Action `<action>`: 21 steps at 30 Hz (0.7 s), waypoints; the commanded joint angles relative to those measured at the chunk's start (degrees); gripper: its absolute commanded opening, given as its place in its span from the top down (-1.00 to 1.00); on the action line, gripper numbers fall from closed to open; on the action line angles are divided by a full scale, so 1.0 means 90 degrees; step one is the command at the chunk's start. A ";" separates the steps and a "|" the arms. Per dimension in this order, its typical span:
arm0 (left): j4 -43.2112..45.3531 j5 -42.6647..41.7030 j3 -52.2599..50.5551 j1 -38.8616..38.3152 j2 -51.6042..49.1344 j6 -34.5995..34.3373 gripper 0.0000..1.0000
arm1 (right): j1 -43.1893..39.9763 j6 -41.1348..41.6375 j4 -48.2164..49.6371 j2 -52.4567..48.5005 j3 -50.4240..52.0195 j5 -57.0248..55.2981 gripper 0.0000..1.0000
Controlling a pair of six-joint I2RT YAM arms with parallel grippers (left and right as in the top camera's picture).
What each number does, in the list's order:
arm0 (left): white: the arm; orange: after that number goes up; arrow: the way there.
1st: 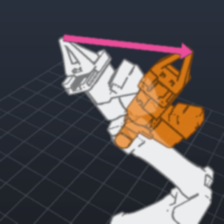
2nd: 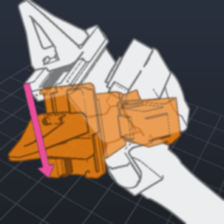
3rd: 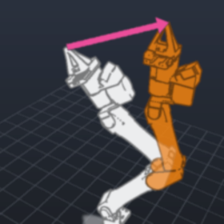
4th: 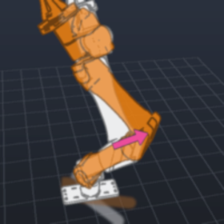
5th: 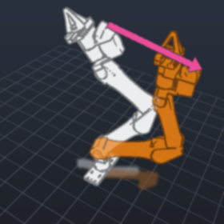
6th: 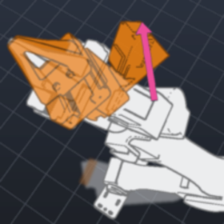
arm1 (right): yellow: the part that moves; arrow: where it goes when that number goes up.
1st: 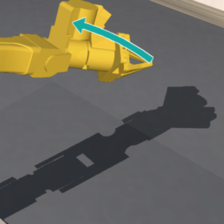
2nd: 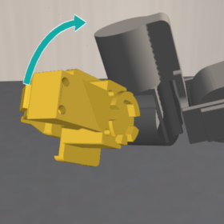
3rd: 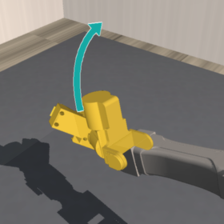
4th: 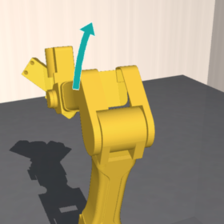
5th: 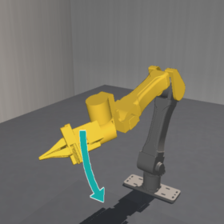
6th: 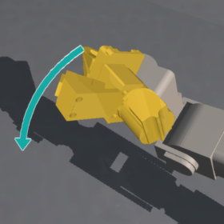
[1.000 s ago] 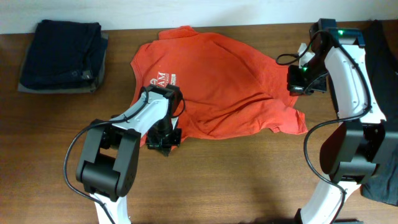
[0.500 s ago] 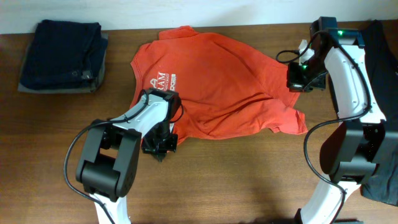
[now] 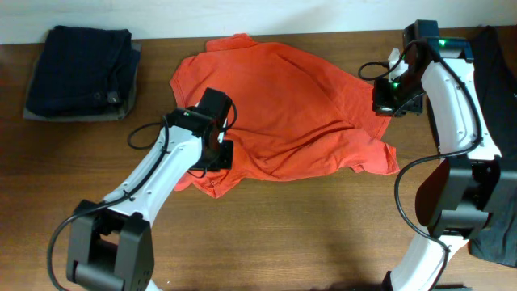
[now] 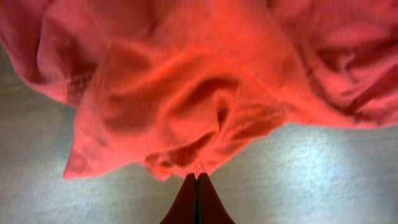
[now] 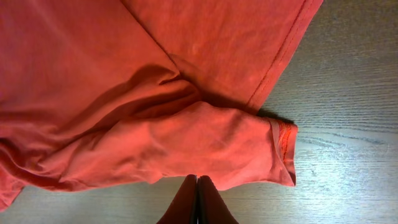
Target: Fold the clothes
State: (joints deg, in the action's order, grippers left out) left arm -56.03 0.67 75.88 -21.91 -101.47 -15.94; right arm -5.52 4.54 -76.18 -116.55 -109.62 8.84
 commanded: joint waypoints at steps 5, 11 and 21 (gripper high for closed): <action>0.0466 -0.0607 -0.0646 -0.0007 -0.0328 -0.0078 0.98 | 0.0024 0.0049 0.0049 -0.0029 0.0036 -0.0007 0.91; 0.0724 -0.0668 -0.0797 -0.0007 -0.0512 0.0172 0.99 | 0.0024 0.0100 0.0117 -0.0029 0.0036 -0.0005 0.91; 0.0937 -0.0622 -0.0862 -0.0007 -0.0721 0.0597 0.98 | 0.0024 0.0214 0.0146 -0.0029 0.0036 -0.0005 0.92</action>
State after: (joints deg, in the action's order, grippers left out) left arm -47.70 -4.32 68.97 -21.91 -105.78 -12.99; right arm -5.52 5.63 -75.07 -116.55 -109.62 8.86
